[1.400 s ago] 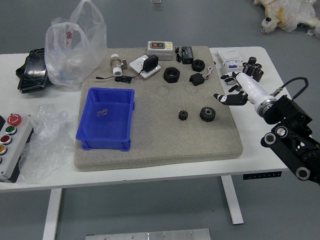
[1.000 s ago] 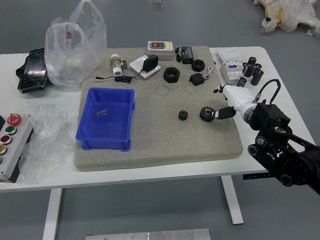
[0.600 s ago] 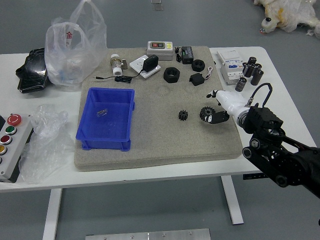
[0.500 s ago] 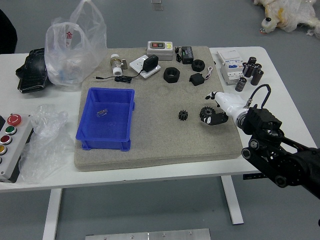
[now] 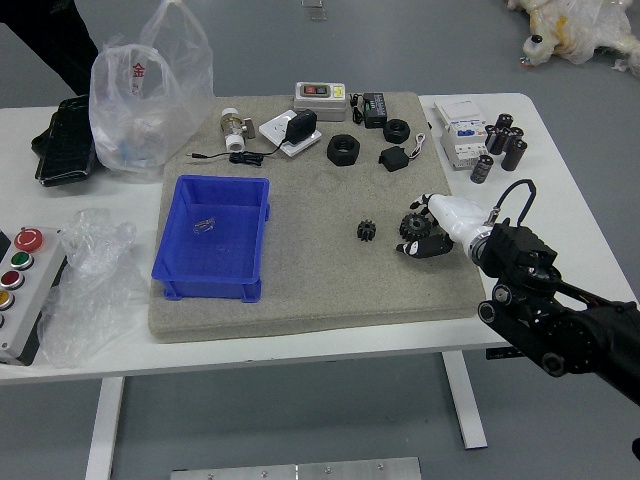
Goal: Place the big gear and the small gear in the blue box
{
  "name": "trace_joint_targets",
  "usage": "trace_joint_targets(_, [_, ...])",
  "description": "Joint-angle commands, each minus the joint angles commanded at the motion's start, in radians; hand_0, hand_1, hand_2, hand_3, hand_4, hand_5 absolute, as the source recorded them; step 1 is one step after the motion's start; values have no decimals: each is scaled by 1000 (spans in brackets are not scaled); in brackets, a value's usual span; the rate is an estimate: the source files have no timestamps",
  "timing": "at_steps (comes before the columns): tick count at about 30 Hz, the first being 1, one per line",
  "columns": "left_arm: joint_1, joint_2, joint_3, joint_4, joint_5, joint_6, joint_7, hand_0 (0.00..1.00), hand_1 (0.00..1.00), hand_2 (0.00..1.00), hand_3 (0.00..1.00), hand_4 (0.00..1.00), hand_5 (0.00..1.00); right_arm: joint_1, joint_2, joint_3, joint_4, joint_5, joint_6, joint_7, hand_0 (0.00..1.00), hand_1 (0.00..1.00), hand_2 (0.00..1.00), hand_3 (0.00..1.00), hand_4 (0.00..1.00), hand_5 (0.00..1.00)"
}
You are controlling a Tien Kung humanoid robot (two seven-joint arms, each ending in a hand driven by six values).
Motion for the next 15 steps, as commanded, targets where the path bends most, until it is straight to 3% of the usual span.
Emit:
trace_joint_targets(2, [0,0,1,0,0,0,-1,692,638,613,744,695,397,0,0,-5,-1,-2,-10,2,346,519,530,636,248,132])
trace_joint_targets(3, [-1,0,1,0,-1,0,-1,692,638,613,744,695,396,0,1,-8,-3,-3,-14,2,316,476,414,522,258,11])
trace_joint_targets(8, [0,0,4,1,-3,-1,-3,692,638,613,744,695,396,-1,-1,-15,-5,-9,-37,10,316,476,414,522,258,11])
trace_joint_targets(9, [0,0,4,1,-4,0,-3,692,638,613,744,694,397,0,-1,-16,-4,-10,-42,12,303,464,352,419,196,2])
trace_joint_targets(14, [0,0,6,1,-6,0,-4,692,638,613,744,694,397,13,-9,-22,10,-11,-72,29,303,464,352,419,196,2])
trace_joint_targets(15, [0,1,6,1,-6,0,-4,692,639,613,743,694,396,19,-10,-24,16,-10,-79,34,299,462,340,398,151,2])
